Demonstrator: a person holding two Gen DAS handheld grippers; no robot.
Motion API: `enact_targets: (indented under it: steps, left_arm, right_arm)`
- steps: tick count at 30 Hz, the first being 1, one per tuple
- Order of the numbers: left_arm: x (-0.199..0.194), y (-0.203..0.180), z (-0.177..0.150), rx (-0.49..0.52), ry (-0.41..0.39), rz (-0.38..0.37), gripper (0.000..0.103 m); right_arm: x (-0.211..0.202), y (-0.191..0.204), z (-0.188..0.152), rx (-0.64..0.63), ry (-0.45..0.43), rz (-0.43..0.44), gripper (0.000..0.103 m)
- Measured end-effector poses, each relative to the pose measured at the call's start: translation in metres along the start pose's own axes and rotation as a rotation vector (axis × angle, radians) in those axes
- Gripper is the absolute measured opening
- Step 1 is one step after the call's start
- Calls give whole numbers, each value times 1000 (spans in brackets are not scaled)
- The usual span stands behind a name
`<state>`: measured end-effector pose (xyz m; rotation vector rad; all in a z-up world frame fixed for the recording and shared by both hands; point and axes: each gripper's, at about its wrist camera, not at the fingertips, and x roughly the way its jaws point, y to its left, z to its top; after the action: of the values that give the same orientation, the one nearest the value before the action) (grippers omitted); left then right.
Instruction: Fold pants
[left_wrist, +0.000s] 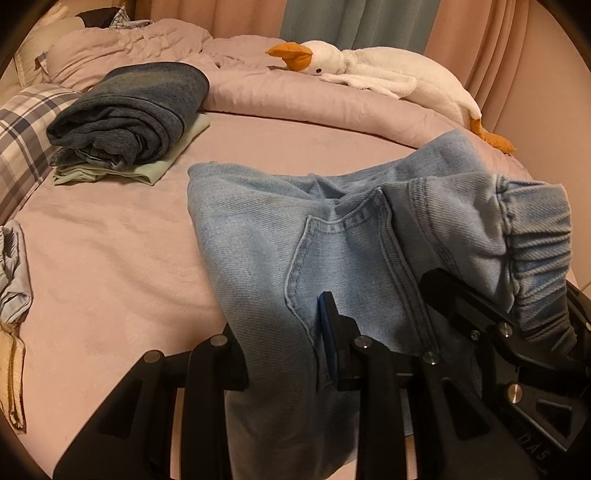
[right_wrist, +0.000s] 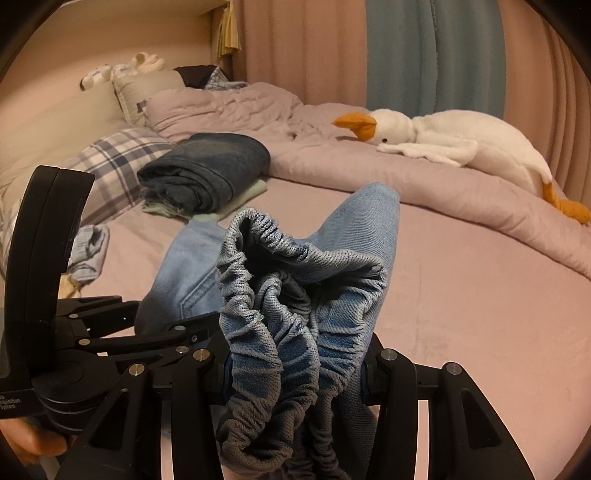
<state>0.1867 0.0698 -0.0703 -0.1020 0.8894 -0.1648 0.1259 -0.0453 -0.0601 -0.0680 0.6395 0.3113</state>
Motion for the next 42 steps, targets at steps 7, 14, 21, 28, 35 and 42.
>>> enact_targets:
  steps: [7, 14, 21, 28, 35, 42]
  left_arm:
    - [20, -3, 7, 16, 40, -3, 28]
    - [39, 4, 12, 1, 97, 3, 31]
    - [42, 5, 13, -7, 121, 2, 34]
    - [45, 13, 11, -50, 140, -20, 42]
    - [48, 17, 10, -44, 132, 24, 71]
    - [40, 16, 11, -8, 101, 54, 75]
  right_arm:
    - [15, -12, 2, 30, 29, 0, 49]
    - [31, -16, 4, 56, 70, 10, 49]
    - [36, -22, 7, 83, 104, 16, 49]
    - [49, -52, -3, 226, 178, 65, 52]
    - [59, -78, -21, 385, 230, 129, 62]
    - [57, -91, -26, 481, 247, 176, 69]
